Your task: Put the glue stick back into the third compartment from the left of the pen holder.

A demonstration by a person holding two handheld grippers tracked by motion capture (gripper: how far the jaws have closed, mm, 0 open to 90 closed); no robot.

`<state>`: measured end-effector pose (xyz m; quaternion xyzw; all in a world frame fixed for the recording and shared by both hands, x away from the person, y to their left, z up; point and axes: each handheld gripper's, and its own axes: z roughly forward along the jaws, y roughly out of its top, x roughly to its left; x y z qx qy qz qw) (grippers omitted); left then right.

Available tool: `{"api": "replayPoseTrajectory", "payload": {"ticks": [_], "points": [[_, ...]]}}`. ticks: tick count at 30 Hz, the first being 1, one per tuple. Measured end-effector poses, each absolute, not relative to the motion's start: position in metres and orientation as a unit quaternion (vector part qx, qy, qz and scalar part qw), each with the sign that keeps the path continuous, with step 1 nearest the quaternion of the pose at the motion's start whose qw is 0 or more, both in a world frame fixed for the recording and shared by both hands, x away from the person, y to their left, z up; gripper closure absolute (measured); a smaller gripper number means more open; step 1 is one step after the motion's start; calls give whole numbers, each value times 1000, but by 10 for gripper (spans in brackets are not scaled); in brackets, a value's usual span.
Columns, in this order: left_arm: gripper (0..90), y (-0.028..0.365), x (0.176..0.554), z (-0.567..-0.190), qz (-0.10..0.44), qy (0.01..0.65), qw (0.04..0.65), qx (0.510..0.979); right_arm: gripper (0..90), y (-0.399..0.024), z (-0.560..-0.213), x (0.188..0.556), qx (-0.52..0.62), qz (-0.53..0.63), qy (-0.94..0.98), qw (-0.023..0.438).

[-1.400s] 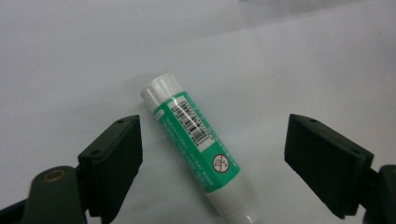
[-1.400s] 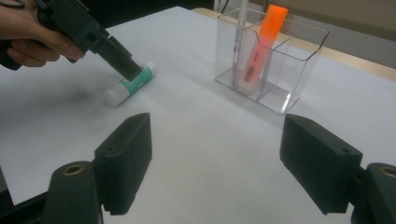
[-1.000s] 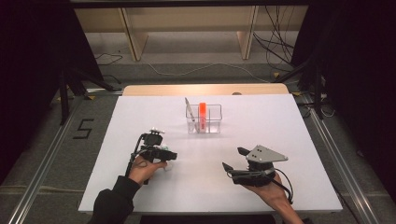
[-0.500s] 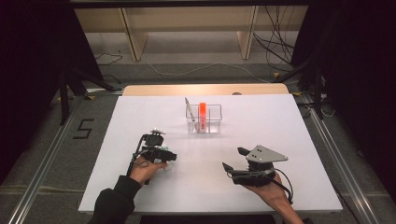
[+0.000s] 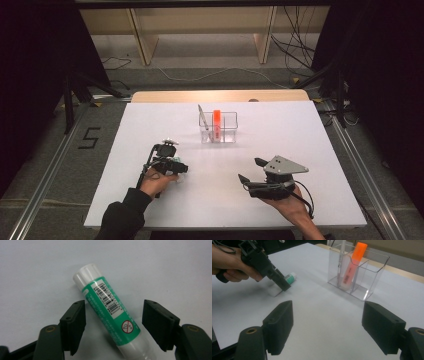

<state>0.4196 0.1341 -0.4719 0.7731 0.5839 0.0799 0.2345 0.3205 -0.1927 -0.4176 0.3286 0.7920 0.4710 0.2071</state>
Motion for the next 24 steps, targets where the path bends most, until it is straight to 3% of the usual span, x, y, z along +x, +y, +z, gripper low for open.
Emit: {"api": "replayPoseTrajectory", "payload": {"ticks": [10,16,24], "points": [[476,138,419,-471,73,583,245,771,261,-193,-417,320,329,471,792,207],[646,139,418,-470,57,575,250,777,262,-193,-417,320,329,472,791,208],[653,140,418,-466,54,556,262,787,262,-193,-417,320,329,473,791,207]]}}
